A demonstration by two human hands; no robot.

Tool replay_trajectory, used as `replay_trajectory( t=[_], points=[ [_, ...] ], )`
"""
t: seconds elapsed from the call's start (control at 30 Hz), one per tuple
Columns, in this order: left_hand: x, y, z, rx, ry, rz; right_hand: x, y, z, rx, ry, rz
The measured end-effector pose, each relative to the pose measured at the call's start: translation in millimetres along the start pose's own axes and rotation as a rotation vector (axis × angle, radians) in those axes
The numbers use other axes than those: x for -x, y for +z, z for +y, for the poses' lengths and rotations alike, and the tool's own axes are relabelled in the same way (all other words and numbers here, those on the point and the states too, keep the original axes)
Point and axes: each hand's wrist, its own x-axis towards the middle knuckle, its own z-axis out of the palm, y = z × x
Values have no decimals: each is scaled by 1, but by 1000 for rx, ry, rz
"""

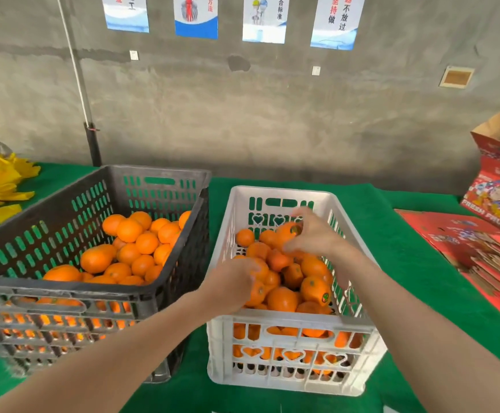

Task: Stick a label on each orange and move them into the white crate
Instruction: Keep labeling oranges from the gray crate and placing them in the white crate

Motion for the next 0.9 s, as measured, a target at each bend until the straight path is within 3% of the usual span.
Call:
replay_trajectory(
  t=[0.07,0.13,0.33,0.4,0.5,0.57,0.63,0.7,0.77,0.83,0.9],
  points=[
    [7,13,-10,-147,33,30,-12,16,28,177,92,-140],
    [9,16,-14,-91,12,113,-21,35,51,280,119,-236],
    [12,18,-16,-25,24,172,-30,52,63,441,29,-235],
    [12,17,-16,-32,24,197,-17,52,46,413,-91,-50],
    [18,16,-14,9,82,287,36,62,6,42,-418,390],
    [26,16,-11,78,137,388,83,78,-11,-134,-656,441],
    [38,15,-10,180,144,502,126,105,-10,-95,-674,204],
    [59,18,-13,238,166,652,150,138,10,115,-486,-207],
    [86,29,-23,207,190,754,158,165,35,326,-253,-472],
    [116,49,-37,219,164,702,161,186,50,391,-117,-571],
    [140,71,-50,296,2,525,161,202,55,434,-90,-567]
  ],
)
